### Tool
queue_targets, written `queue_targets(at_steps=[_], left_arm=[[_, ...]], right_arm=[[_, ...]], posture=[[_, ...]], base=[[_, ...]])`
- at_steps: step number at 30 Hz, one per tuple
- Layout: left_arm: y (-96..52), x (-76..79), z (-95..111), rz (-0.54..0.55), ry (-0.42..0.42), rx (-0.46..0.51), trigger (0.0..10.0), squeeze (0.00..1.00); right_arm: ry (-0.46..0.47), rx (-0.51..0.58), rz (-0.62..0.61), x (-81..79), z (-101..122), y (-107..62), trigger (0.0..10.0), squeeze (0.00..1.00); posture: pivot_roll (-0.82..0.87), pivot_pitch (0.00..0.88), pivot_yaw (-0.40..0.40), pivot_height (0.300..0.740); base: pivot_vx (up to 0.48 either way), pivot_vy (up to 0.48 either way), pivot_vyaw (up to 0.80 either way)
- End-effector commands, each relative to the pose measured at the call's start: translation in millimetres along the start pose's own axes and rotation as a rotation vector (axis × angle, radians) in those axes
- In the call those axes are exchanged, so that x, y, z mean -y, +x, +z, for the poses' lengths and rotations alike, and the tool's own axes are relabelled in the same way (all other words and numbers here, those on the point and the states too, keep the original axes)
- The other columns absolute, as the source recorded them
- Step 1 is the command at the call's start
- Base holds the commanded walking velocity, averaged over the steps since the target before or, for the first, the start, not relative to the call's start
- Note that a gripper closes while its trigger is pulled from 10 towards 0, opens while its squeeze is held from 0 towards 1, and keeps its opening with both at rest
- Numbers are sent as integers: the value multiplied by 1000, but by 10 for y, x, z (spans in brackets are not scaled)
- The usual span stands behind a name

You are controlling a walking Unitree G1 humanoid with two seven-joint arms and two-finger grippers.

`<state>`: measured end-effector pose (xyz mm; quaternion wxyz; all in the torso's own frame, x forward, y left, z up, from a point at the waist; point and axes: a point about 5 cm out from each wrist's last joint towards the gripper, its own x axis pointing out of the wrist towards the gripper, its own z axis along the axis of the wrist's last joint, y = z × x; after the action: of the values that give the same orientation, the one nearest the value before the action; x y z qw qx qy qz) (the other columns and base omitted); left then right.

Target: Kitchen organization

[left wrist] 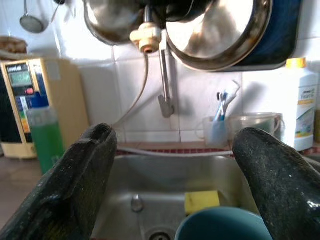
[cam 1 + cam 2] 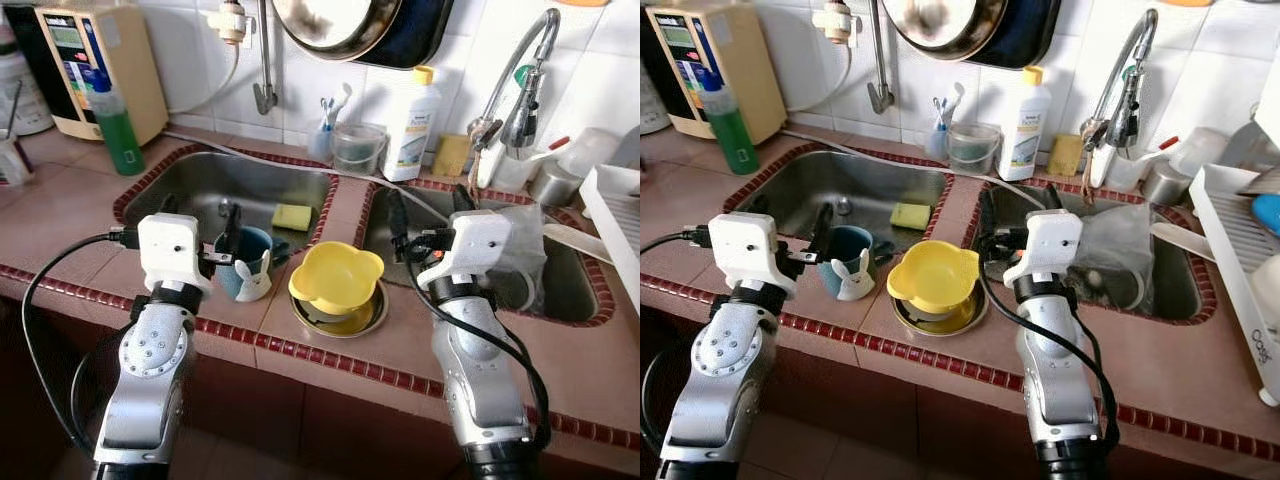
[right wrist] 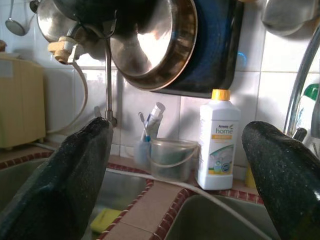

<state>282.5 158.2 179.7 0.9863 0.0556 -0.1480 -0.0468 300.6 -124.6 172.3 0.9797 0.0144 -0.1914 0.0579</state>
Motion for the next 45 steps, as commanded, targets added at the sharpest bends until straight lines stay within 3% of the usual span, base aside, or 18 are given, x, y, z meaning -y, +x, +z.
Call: queue_targets(at_steps=[1,9,15,19,25,30,34,45], left_arm=[[15,-27,52,-17,8,12,10000,0],[-93,63,22,-187,33,6,10000,0],[-161,160,69,-381,74,27,10000,0],[-138,130,73,-391,80,23,10000,0],[-80,40,90,-408,99,28,10000,0],[-1,-27,93,-467,162,23,10000,0],[51,-106,24,-521,210,-36,10000,0],[141,-242,-33,-648,205,-176,10000,0]], right_arm=[[1,13,0,11,39,-2,10000,0],[1,-14,19,2,-9,-71,10000,0],[-7,-28,43,0,-24,-99,10000,0],[-2,-38,49,-6,-29,-117,10000,0],[31,-79,131,-100,-31,-302,10000,0],[48,-115,228,-161,26,-484,10000,0],[52,-136,286,-185,86,-539,10000,0],[84,-161,351,-258,208,-649,10000,0]], posture=[[-32,0,-30,740],[-35,0,-30,740],[-34,3,-30,740],[-39,4,-27,740],[-51,10,-25,740],[-66,20,-22,740],[-79,34,-14,740],[-93,71,10,740]], base=[[0,0,0],[0,0,0],[0,0,0],[0,0,0],[0,0,0],[0,0,0],[0,0,0],[0,0,0]])
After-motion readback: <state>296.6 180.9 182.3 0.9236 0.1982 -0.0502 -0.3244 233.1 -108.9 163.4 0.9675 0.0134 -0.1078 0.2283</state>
